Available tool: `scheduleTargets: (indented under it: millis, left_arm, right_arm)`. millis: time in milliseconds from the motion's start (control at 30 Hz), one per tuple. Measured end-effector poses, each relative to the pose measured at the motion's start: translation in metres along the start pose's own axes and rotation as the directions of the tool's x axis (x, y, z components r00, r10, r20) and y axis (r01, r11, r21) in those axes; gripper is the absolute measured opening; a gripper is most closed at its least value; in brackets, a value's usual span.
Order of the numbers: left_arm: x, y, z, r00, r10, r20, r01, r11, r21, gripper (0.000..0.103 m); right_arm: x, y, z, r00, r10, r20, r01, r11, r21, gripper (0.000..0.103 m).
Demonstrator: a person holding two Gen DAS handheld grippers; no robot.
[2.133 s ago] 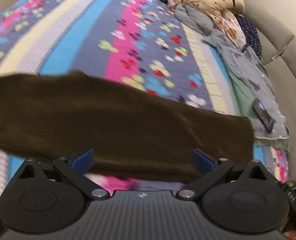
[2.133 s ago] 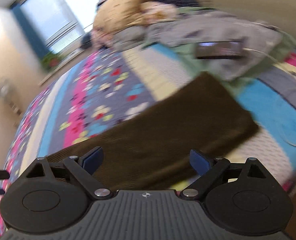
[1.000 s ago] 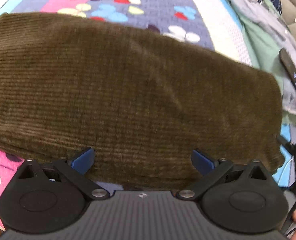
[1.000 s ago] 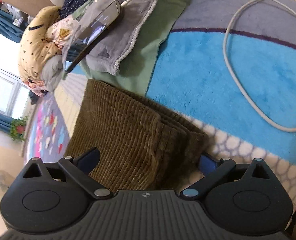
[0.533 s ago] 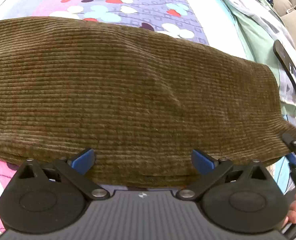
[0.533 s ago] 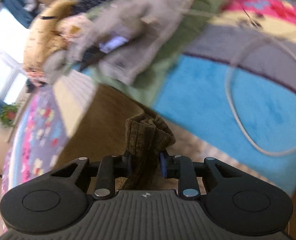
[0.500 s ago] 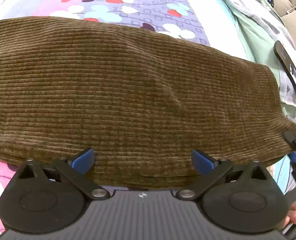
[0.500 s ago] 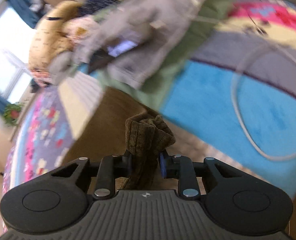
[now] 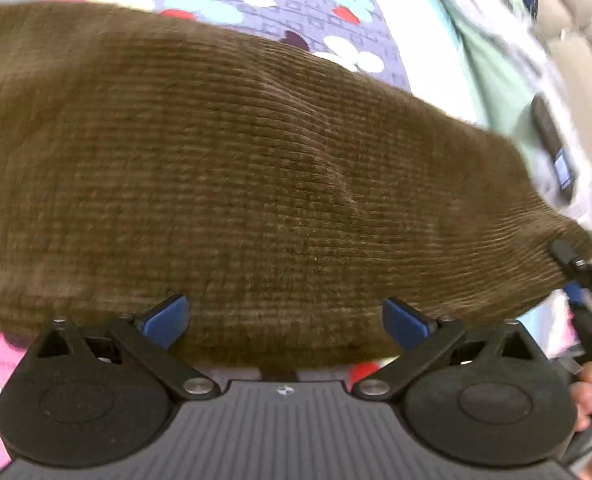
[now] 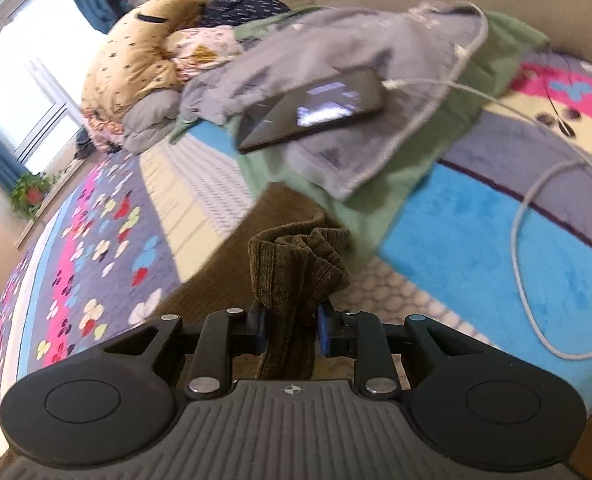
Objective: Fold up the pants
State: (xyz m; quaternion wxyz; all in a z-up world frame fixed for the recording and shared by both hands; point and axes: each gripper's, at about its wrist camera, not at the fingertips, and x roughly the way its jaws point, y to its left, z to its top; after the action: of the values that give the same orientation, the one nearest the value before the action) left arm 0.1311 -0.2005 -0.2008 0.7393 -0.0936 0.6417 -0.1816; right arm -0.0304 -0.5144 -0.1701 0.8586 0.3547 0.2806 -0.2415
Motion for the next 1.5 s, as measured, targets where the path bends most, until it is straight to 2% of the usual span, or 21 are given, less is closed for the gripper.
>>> scheduleTargets:
  millis: [167,233,333,433,533,600,667,767,867,933,967,1000,1067,1100,1167,1233,1300,1367,1433,1467,1500]
  left_arm:
    - [-0.059,0.063,-0.002,0.993,-0.082,0.086,0.093,0.987,-0.135,0.103]
    - [-0.086,0.095,0.001,0.988,-0.062,0.14,0.086,0.981,-0.173,0.103]
    - [-0.124,0.145,0.009,0.975,0.009,0.221,0.04,0.976,-0.215,0.103]
    - [-0.16,0.194,0.011,0.954,0.078,0.29,0.004,0.962,-0.272,0.103]
    - [-0.187,0.236,0.007,0.94,0.116,0.322,-0.005,0.945,-0.326,0.103]
    - [-0.201,0.255,0.003,0.932,0.154,0.329,-0.029,0.934,-0.357,0.103]
    - [-0.205,0.271,-0.002,0.929,0.179,0.323,-0.045,0.923,-0.381,0.103]
    - [-0.205,0.286,-0.01,0.936,0.184,0.301,-0.047,0.911,-0.411,0.103]
    - [-0.203,0.297,-0.016,0.943,0.178,0.282,-0.047,0.908,-0.416,0.103]
    - [-0.197,0.292,-0.01,0.946,0.168,0.279,-0.039,0.909,-0.415,0.103]
    - [-0.196,0.292,-0.008,0.947,0.16,0.28,-0.031,0.91,-0.414,0.103]
    - [-0.191,0.29,-0.003,0.947,0.154,0.282,-0.025,0.91,-0.414,0.103]
    - [-0.187,0.288,0.001,0.946,0.151,0.287,-0.023,0.914,-0.405,0.103]
    - [-0.183,0.287,-0.001,0.945,0.153,0.288,-0.026,0.917,-0.399,0.103]
    - [-0.18,0.287,-0.001,0.945,0.154,0.289,-0.03,0.92,-0.391,0.103]
    - [-0.178,0.287,-0.002,0.945,0.151,0.289,-0.027,0.92,-0.391,0.103]
    - [-0.175,0.287,-0.001,0.947,0.148,0.284,-0.026,0.919,-0.394,0.103]
    - [-0.174,0.287,-0.001,0.948,0.145,0.285,-0.022,0.919,-0.395,0.103]
    - [-0.173,0.287,-0.002,0.946,0.145,0.289,-0.02,0.919,-0.395,0.103]
    - [-0.172,0.288,-0.002,0.946,0.143,0.289,-0.018,0.918,-0.395,0.103]
    - [-0.172,0.288,-0.003,0.947,0.139,0.288,-0.015,0.919,-0.394,0.103]
  right_arm:
    - [-0.018,0.074,-0.003,0.998,0.05,0.036,-0.041,0.977,-0.21,0.023]
    - [-0.023,0.114,-0.012,0.995,0.092,0.036,-0.076,0.947,-0.312,0.023]
    - [-0.028,0.187,-0.043,0.987,0.162,0.021,-0.132,0.866,-0.482,0.023]
    - [-0.03,0.263,-0.101,0.971,0.237,-0.032,-0.196,0.714,-0.672,0.023]
    - [-0.026,0.319,-0.188,0.95,0.269,-0.158,-0.271,0.459,-0.846,0.023]
    - [-0.013,0.337,-0.251,0.937,0.232,-0.262,-0.322,0.274,-0.906,0.023]
    - [0.002,0.341,-0.297,0.925,0.151,-0.349,-0.373,0.176,-0.911,0.023]
    - [0.006,0.335,-0.325,0.943,0.164,-0.289,-0.313,0.148,-0.938,0.03]
    - [0.004,0.333,-0.316,0.935,0.181,-0.306,-0.335,0.167,-0.927,0.036]
    - [0.003,0.327,-0.304,0.925,0.183,-0.333,-0.366,0.197,-0.909,0.059]
    - [0.002,0.326,-0.297,0.918,0.184,-0.352,-0.387,0.22,-0.895,0.076]
    - [-0.001,0.323,-0.289,0.892,0.195,-0.409,-0.448,0.24,-0.862,0.087]
    - [-0.007,0.316,-0.276,0.821,0.218,-0.527,-0.57,0.265,-0.778,0.086]
    - [-0.011,0.311,-0.27,0.814,0.229,-0.535,-0.581,0.277,-0.765,0.086]
    - [-0.018,0.303,-0.255,0.828,0.274,-0.489,-0.558,0.325,-0.763,0.082]
    - [-0.02,0.3,-0.237,0.845,0.327,-0.424,-0.531,0.412,-0.74,0.073]
    - [-0.013,0.303,-0.226,0.869,0.327,-0.372,-0.493,0.487,-0.721,0.031]
    - [0.005,0.309,-0.222,0.9,0.274,-0.339,-0.435,0.536,-0.723,0.024]
    - [0.019,0.313,-0.234,0.883,0.25,-0.396,-0.467,0.536,-0.703,0.023]
    - [0.023,0.315,-0.249,0.858,0.213,-0.467,-0.506,0.495,-0.706,0.022]
    - [0.019,0.313,-0.264,0.857,0.199,-0.475,-0.512,0.445,-0.735,0.011]
